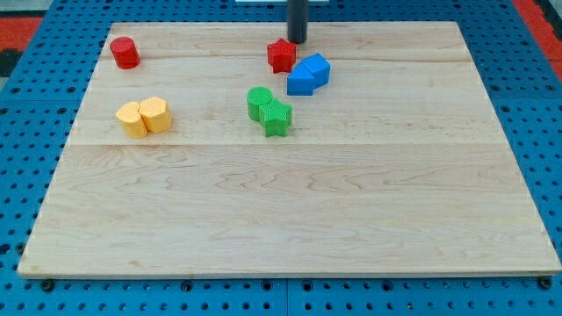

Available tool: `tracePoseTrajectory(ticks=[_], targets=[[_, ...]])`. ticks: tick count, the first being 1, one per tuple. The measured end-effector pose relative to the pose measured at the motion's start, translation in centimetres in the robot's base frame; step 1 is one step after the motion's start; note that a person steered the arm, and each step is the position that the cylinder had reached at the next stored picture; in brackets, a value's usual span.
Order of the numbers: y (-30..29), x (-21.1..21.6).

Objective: Push the red star to the right side of the red circle

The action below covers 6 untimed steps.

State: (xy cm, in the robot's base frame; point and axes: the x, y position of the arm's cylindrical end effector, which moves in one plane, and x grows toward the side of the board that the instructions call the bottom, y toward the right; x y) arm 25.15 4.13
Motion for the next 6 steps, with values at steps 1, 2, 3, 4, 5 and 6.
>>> tracePoseTrajectory(ticks=[1,2,3,4,5,6], targets=[[-0.2,3.8],[-5.4,2.9],[-5.4,1.1],[-2.5,-1.5],[-14.7,-0.9],[-21.0,-0.8]])
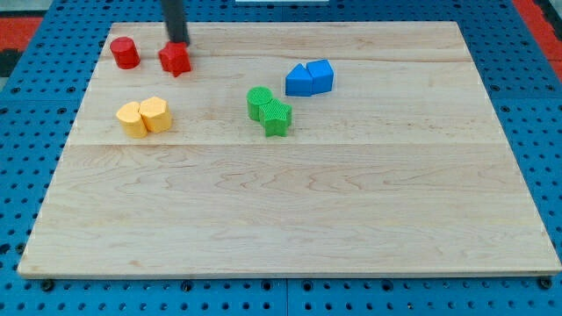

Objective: Push the red star to the right side of the red circle

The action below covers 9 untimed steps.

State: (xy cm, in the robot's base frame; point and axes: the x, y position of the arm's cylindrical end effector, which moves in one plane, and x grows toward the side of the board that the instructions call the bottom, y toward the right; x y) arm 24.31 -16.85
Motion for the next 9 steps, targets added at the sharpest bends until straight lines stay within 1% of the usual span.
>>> tracePoseTrajectory(ticks=[1,2,3,4,6,7,9], targets=[[9.7,-1.0],[8.0,0.5],[8.7,1.8],[9.8,6.9],[5.3,5.2],[1.5,4.5],[-1.8,4.5]])
